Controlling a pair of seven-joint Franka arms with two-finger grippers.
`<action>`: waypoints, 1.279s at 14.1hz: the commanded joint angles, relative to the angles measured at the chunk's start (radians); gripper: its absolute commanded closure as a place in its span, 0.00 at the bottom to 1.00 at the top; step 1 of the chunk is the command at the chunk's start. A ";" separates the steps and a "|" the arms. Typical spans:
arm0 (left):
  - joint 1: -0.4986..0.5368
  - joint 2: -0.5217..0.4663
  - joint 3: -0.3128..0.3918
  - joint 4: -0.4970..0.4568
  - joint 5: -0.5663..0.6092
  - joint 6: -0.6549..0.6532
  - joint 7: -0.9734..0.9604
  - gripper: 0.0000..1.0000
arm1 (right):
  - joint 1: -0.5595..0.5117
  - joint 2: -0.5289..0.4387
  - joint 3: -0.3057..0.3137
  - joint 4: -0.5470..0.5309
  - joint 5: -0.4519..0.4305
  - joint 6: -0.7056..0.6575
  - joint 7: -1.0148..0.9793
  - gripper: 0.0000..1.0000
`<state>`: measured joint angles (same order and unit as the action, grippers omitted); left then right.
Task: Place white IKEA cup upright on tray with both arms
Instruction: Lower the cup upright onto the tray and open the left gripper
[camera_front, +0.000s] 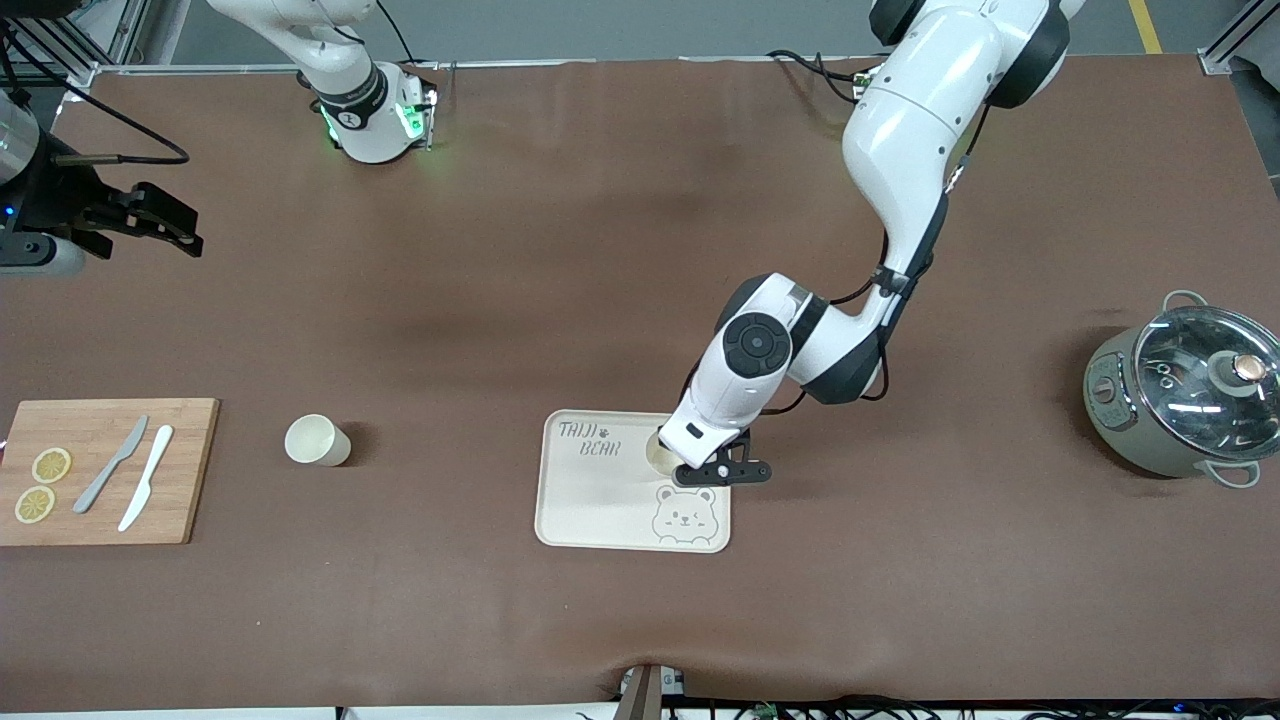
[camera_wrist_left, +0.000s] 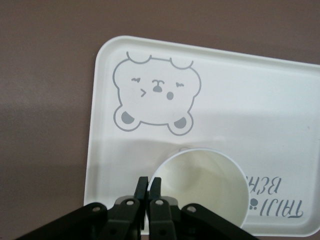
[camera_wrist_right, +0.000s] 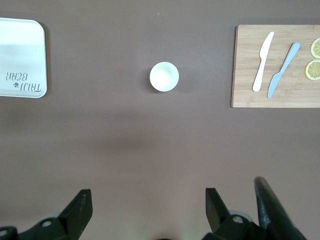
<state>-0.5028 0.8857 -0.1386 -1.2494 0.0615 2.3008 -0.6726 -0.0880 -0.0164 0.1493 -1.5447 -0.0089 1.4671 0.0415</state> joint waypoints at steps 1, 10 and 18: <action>-0.023 0.015 0.016 0.024 0.020 0.006 -0.024 1.00 | 0.001 0.001 0.000 0.002 -0.008 -0.004 -0.008 0.00; -0.023 0.029 0.017 0.022 0.023 0.042 -0.025 1.00 | 0.001 0.001 0.000 0.002 -0.008 -0.004 -0.008 0.00; -0.025 0.029 0.024 0.018 0.027 0.043 -0.025 1.00 | -0.001 0.003 0.000 0.002 -0.010 -0.004 -0.008 0.00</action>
<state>-0.5114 0.9018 -0.1352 -1.2482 0.0615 2.3330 -0.6726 -0.0880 -0.0158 0.1490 -1.5449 -0.0089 1.4671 0.0415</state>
